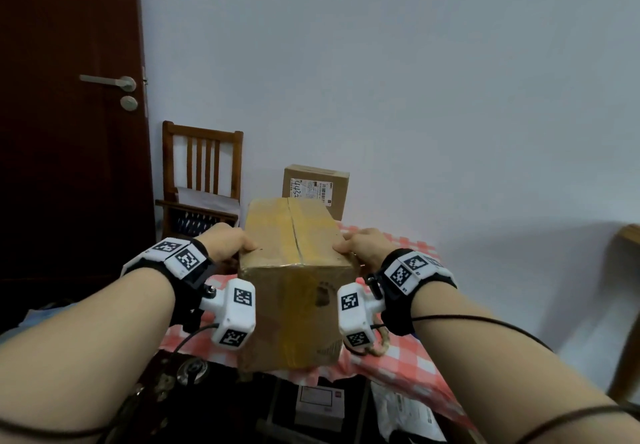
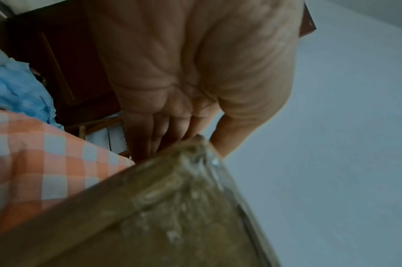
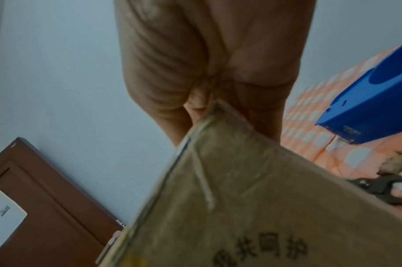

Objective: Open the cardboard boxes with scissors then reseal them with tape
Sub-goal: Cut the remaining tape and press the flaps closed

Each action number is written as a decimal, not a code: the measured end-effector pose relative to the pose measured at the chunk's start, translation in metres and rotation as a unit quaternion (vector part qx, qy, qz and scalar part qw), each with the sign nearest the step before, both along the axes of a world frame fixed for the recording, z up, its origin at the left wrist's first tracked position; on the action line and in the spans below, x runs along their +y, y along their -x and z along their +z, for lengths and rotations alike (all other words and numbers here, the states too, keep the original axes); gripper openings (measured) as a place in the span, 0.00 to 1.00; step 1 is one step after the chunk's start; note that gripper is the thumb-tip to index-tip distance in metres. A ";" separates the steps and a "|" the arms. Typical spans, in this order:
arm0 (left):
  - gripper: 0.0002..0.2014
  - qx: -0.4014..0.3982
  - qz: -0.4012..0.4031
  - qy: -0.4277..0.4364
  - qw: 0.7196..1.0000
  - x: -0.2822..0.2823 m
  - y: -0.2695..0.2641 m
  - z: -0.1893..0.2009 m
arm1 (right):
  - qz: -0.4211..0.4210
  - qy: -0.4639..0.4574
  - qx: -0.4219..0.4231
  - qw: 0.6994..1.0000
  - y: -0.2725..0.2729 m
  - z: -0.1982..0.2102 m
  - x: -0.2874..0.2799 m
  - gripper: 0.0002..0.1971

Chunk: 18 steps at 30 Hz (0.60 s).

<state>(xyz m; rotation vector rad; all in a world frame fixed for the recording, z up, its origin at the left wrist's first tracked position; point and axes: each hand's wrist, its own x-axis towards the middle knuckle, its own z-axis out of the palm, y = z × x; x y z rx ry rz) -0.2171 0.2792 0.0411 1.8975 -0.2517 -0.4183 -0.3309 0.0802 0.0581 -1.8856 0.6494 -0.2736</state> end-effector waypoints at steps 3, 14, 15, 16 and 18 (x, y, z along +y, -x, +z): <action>0.02 0.001 0.003 0.018 1.000 0.002 0.003 0.009 | 0.012 0.002 -0.027 1.000 -0.002 0.001 0.000 0.15; 0.27 -0.098 -0.105 0.028 0.989 -0.028 0.030 0.031 | 0.019 0.004 0.030 0.999 -0.002 -0.018 0.001 0.25; 0.28 -0.092 -0.124 0.020 0.988 -0.036 0.031 0.026 | 0.023 -0.030 0.026 0.999 0.005 -0.014 0.002 0.23; 0.29 -0.095 -0.140 0.010 0.986 -0.043 0.032 0.020 | 0.032 -0.058 0.019 0.998 0.014 -0.009 0.004 0.20; 0.30 -0.101 -0.146 -0.020 0.984 -0.050 0.032 0.012 | 0.047 -0.105 -0.004 0.993 0.018 -0.004 -0.001 0.24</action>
